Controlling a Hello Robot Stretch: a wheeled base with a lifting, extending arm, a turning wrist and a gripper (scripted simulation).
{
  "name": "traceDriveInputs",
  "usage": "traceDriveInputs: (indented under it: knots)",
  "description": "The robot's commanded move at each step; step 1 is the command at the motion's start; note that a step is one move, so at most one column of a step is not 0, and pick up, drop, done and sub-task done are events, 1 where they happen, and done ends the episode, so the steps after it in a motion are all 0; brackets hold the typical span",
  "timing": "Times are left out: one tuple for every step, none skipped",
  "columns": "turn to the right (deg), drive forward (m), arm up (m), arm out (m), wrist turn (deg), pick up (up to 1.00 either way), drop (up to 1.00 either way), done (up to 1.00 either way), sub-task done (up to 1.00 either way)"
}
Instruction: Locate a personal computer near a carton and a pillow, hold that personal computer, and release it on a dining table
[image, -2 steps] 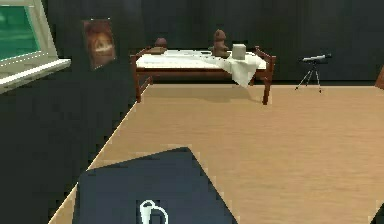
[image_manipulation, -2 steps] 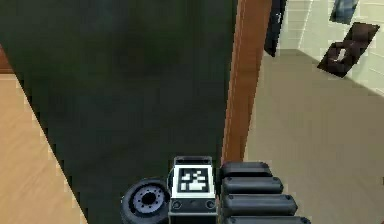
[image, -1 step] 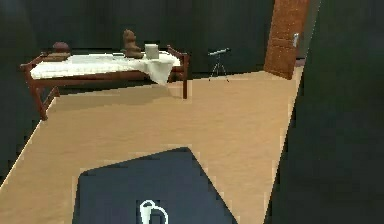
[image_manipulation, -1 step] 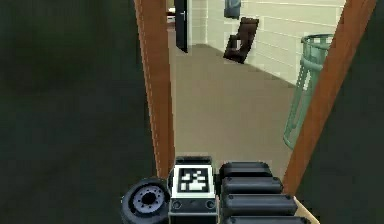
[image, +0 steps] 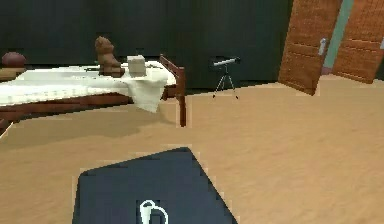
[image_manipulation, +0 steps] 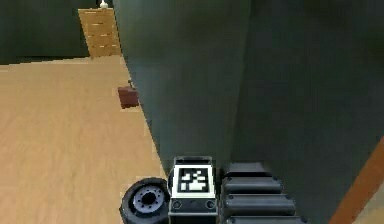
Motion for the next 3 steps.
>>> traceDriveInputs:
  knots:
    - [15.0,0.0,0.0,0.0,0.0,0.0,0.0,0.0,0.0]
    - [0.0,0.1,0.0,0.0,0.0,0.0,0.0,0.0,0.0]
    - [-12.0,0.0,0.0,0.0,0.0,0.0,0.0,0.0,0.0]
